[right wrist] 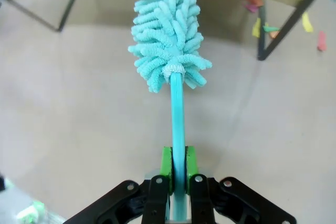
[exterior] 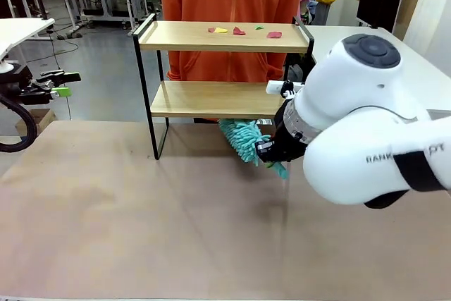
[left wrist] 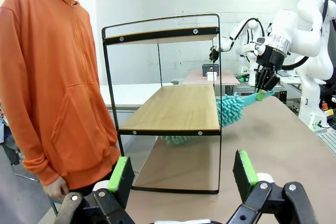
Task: Clean the shelf.
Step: Clean the specific section of the Shelf indicated by the human with the Duster.
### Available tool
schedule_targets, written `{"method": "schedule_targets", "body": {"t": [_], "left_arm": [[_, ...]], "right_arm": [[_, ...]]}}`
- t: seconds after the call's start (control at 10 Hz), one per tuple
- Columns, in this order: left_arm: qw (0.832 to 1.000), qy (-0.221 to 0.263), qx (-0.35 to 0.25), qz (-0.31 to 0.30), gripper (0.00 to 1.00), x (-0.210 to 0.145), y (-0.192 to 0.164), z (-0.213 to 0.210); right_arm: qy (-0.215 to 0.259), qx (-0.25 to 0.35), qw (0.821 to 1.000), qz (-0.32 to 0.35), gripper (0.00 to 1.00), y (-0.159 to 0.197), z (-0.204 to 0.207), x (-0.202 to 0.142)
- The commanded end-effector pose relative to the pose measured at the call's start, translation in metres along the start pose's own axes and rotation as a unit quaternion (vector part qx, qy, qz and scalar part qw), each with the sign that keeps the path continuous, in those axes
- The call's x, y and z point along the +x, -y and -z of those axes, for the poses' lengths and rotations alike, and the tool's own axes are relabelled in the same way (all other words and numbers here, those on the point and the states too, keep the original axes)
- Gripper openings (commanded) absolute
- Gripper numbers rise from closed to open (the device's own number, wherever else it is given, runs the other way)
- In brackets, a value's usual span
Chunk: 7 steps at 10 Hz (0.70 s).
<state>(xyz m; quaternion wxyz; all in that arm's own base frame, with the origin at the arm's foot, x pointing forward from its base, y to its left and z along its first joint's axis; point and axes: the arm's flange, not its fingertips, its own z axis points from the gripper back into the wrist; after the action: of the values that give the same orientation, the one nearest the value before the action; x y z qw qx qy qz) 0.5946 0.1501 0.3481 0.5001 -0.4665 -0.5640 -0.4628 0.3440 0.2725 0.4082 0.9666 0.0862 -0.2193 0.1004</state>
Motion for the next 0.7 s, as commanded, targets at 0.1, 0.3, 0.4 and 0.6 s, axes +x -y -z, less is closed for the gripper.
{"method": "schedule_targets", "body": {"t": [0.1, 0.3, 0.4, 0.6], "left_arm": [[1.000, 0.000, -0.002, 0.001, 1.00, 0.004, 0.002, 0.001], [1.000, 0.000, -0.002, 0.001, 1.00, 0.004, 0.002, 0.001], [1.000, 0.000, -0.002, 0.001, 1.00, 0.004, 0.002, 0.001], [1.000, 0.000, -0.002, 0.001, 1.00, 0.004, 0.002, 0.001]], "right_arm": [[-0.052, 0.054, 0.992, -0.101, 0.13, 0.029, -0.050, -0.011], [-0.087, 0.105, 0.980, -0.146, 0.13, 0.039, -0.063, -0.022], [-0.101, 0.120, 0.972, -0.172, 0.13, 0.045, -0.069, -0.030], [-0.120, 0.143, 0.958, -0.219, 0.13, 0.063, -0.088, -0.050]]}}
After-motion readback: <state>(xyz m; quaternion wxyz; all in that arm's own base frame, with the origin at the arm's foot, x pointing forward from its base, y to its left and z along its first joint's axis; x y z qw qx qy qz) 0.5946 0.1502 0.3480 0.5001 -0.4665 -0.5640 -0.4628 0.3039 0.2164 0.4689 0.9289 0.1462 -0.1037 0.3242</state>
